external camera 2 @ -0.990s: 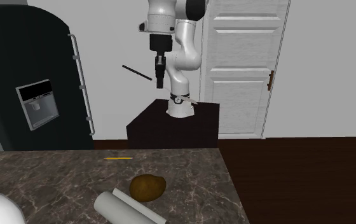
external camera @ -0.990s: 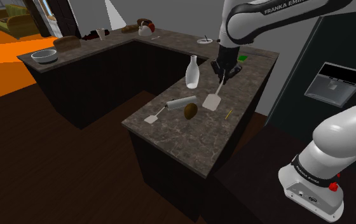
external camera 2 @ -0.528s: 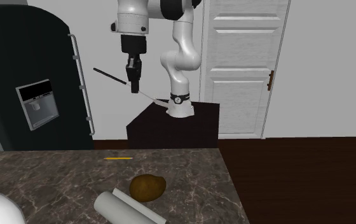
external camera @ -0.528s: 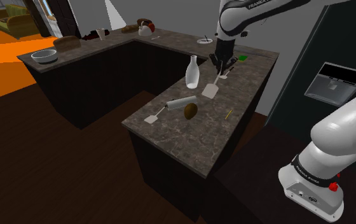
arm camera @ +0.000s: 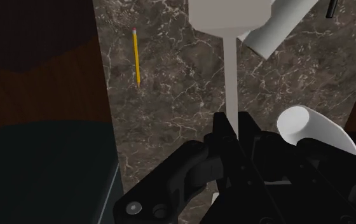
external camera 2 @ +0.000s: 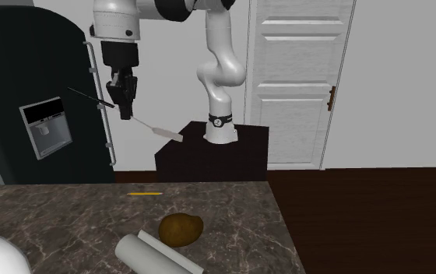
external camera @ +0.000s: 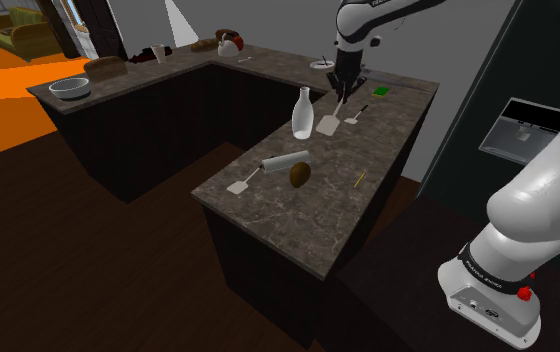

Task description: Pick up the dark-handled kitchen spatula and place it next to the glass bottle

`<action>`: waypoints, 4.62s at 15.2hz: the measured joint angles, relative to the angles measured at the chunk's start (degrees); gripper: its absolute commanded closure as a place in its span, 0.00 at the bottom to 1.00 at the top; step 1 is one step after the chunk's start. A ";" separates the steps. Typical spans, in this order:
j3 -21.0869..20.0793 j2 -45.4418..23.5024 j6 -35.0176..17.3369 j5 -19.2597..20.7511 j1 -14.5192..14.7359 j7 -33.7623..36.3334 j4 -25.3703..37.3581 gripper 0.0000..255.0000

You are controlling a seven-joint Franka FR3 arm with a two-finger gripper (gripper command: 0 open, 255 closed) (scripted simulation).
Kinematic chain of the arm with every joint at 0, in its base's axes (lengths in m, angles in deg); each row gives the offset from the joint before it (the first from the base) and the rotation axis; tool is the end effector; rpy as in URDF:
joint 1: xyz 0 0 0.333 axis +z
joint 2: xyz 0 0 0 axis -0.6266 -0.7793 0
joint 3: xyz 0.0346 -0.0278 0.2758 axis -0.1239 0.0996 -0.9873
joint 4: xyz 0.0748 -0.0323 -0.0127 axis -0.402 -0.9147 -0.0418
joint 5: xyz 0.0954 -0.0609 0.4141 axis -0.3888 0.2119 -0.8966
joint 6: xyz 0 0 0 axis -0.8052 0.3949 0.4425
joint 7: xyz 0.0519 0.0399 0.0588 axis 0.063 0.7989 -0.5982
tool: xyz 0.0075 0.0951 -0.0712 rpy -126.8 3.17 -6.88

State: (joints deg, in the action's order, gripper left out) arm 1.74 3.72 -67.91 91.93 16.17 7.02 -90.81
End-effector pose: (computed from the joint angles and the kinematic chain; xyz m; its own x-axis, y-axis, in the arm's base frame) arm 0.6093 -0.1062 0.3951 0.2660 -0.9617 0.0656 -0.9638 -0.2666 -0.0012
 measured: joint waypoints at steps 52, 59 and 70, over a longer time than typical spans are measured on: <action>4.87 -40.72 -8.58 6.10 -1.43 -5.00 32.06 1.00; 5.25 -43.65 -12.00 6.59 -1.18 -4.50 31.56 1.00; 5.94 -49.50 -16.28 7.26 -0.68 -3.92 33.12 1.00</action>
State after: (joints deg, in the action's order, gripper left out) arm 7.68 -45.78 -84.19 99.19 15.49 3.10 -57.69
